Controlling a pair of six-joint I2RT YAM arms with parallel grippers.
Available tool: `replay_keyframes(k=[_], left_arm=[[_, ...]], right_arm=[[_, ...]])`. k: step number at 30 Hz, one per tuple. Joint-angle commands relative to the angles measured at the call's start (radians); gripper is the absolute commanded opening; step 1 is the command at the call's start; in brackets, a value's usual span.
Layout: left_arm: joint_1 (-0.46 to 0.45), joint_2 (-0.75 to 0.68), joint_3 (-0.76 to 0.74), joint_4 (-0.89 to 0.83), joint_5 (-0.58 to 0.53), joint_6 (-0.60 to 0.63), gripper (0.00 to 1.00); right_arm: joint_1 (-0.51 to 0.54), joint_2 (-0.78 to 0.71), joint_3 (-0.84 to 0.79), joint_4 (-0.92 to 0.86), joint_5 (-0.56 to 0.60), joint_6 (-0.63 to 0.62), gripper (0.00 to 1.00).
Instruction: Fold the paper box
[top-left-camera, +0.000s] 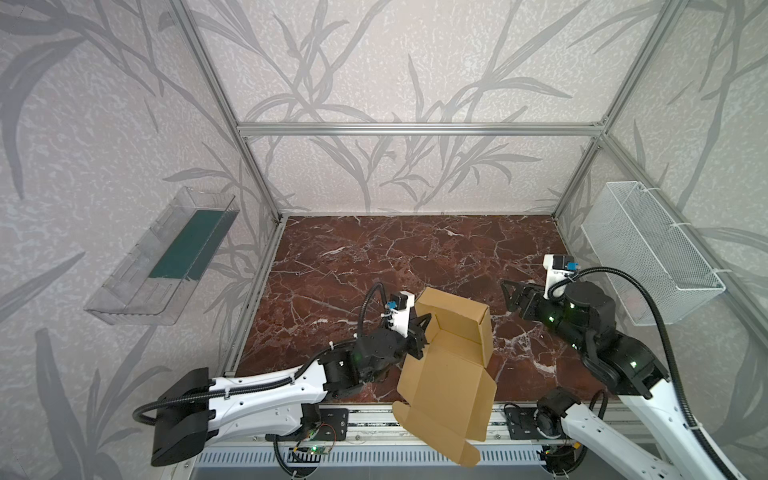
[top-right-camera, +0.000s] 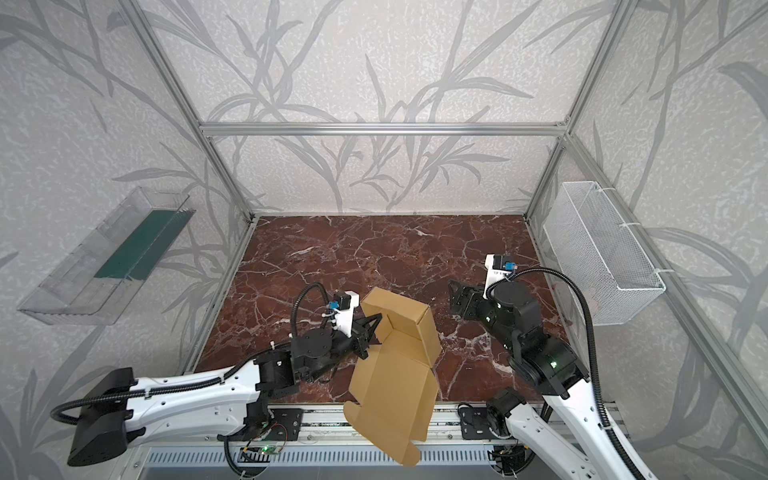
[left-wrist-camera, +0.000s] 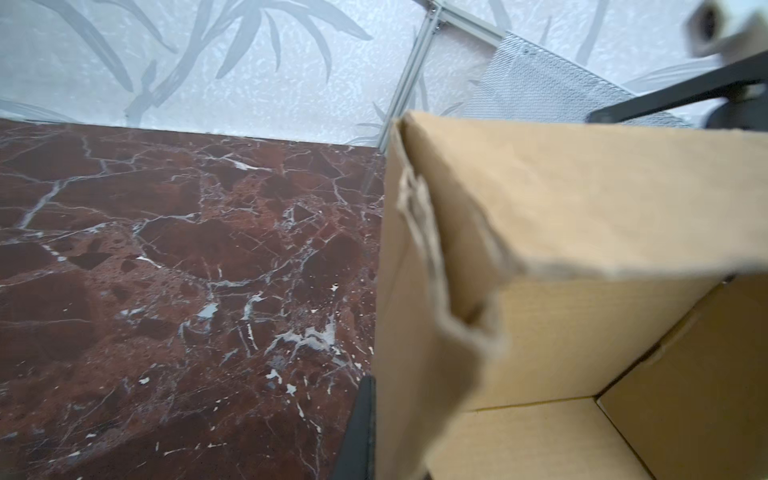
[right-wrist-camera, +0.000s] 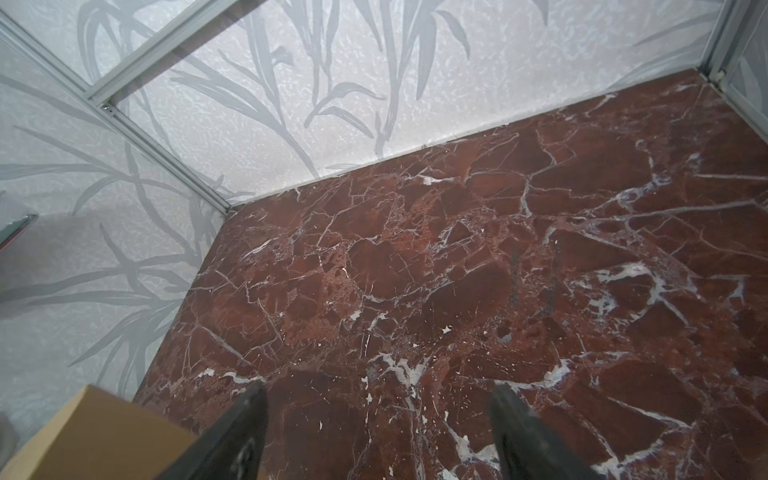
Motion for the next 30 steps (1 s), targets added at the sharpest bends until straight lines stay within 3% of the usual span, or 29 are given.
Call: replay_keyframes(k=[1, 5, 7, 9, 16, 30], left_arm=[[0.005, -0.065, 0.001, -0.09, 0.125, 0.024, 0.0], [0.005, -0.107, 0.017, -0.151, 0.151, 0.014, 0.0], [0.005, -0.105, 0.026, -0.163, 0.151, 0.014, 0.0], [0.006, -0.092, 0.04, -0.17, 0.138, 0.007, 0.0], [0.009, -0.043, 0.078, -0.165, 0.061, -0.011, 0.0], [0.029, -0.004, 0.095, -0.199, -0.029, -0.048, 0.0]], right_arm=[[-0.093, 0.03, -0.018, 0.037, -0.284, 0.025, 0.85], [-0.098, 0.04, -0.09, 0.122, -0.401, 0.067, 0.9], [-0.095, 0.055, -0.144, 0.198, -0.504, 0.121, 1.0], [-0.073, 0.065, -0.197, 0.257, -0.559, 0.158, 0.99], [0.137, 0.049, -0.304, 0.329, -0.469, 0.201, 0.99], [0.259, -0.003, -0.403, 0.406, -0.394, 0.283, 0.99]])
